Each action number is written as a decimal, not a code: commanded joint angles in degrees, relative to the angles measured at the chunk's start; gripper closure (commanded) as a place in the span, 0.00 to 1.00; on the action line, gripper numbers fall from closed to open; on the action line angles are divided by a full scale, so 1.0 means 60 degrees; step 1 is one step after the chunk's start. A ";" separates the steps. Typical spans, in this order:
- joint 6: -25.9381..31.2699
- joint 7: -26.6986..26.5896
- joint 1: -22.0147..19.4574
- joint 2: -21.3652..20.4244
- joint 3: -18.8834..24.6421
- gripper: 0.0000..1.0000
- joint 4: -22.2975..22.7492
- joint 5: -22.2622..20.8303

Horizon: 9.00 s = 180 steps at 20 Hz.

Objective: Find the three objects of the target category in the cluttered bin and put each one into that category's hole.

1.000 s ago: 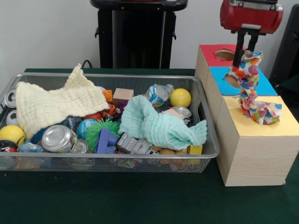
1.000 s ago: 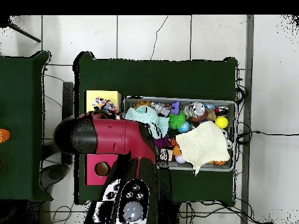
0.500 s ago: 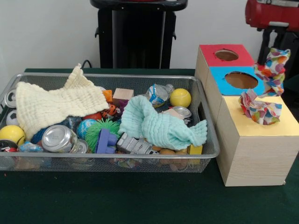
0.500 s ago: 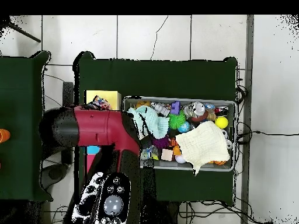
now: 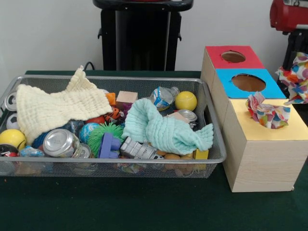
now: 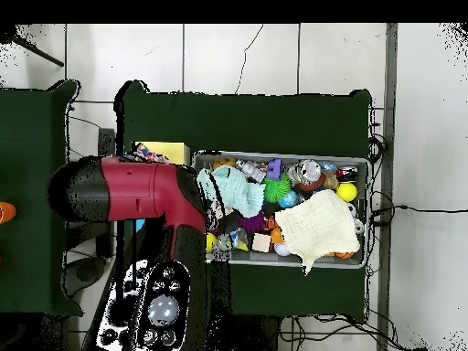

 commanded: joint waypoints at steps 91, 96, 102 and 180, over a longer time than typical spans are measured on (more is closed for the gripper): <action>-0.3192 0.2994 0.0347 0.3088 0.0185 0.00 0.1517 0.2131; -0.2344 0.3103 0.0480 0.2733 -0.0271 0.00 0.1408 0.2201; -0.1933 0.2715 0.0414 0.2182 -0.0209 0.00 0.1547 0.2028; -0.0046 -0.0098 -0.1294 -0.1808 -0.0243 1.00 0.3817 -0.0633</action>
